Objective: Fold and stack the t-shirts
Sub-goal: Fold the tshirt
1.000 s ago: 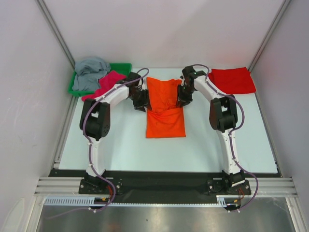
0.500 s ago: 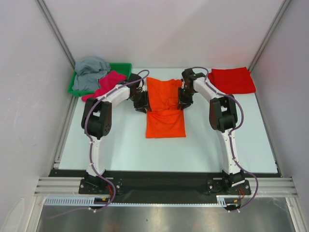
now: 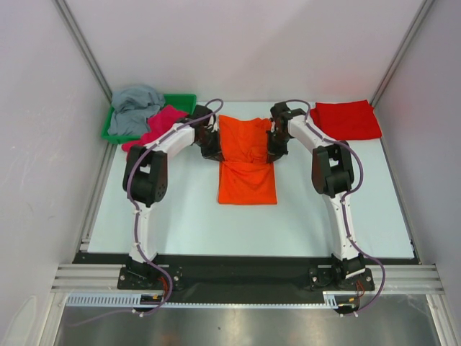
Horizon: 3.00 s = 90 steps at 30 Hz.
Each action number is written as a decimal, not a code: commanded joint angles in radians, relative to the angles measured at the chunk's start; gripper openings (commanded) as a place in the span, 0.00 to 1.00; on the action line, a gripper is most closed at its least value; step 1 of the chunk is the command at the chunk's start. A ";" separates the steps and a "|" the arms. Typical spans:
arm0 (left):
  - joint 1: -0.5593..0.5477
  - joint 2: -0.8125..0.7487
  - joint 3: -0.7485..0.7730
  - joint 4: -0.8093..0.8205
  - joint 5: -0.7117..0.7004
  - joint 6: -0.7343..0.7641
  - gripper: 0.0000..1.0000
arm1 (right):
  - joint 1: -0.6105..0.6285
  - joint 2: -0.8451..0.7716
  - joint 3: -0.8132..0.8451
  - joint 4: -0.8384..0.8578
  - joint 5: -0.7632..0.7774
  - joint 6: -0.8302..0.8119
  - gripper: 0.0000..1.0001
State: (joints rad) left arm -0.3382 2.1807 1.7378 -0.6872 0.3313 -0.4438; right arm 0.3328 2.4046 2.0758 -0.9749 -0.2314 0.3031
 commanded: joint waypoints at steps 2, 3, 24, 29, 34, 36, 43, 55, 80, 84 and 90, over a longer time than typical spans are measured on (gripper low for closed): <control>-0.004 -0.044 0.035 0.026 -0.037 -0.003 0.00 | -0.001 -0.071 0.038 -0.004 0.043 0.013 0.00; -0.004 -0.041 0.046 0.022 -0.038 -0.003 0.00 | -0.006 -0.071 0.041 -0.005 0.041 0.016 0.00; 0.024 0.016 0.131 -0.075 -0.138 0.016 0.41 | -0.074 0.010 0.194 -0.067 0.032 -0.015 0.48; 0.018 -0.152 0.007 -0.048 -0.175 0.022 0.50 | -0.071 -0.093 0.169 -0.140 0.107 -0.024 0.50; -0.031 -0.336 -0.213 0.040 -0.037 0.008 0.45 | -0.043 -0.298 -0.185 -0.047 0.011 -0.006 0.47; -0.056 -0.413 -0.352 0.127 0.075 -0.010 0.38 | -0.025 -0.393 -0.291 0.014 -0.049 0.007 0.40; -0.133 -0.461 -0.629 0.393 0.232 -0.145 0.31 | 0.011 -0.536 -0.634 0.206 -0.180 0.105 0.10; -0.093 -0.401 -0.750 0.431 0.167 -0.154 0.18 | 0.014 -0.483 -0.816 0.328 -0.203 0.130 0.01; -0.059 -0.647 -0.962 0.394 0.140 -0.182 0.73 | -0.041 -0.714 -1.071 0.390 -0.244 0.128 0.56; -0.033 -0.589 -0.986 0.481 0.179 -0.207 0.71 | -0.061 -0.671 -1.085 0.444 -0.293 0.142 0.55; -0.032 -0.504 -0.975 0.515 0.192 -0.213 0.64 | -0.072 -0.615 -1.094 0.510 -0.345 0.188 0.49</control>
State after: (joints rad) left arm -0.3725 1.6260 0.7620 -0.2115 0.5392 -0.6571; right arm 0.2649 1.7706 0.9932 -0.5266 -0.5240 0.4564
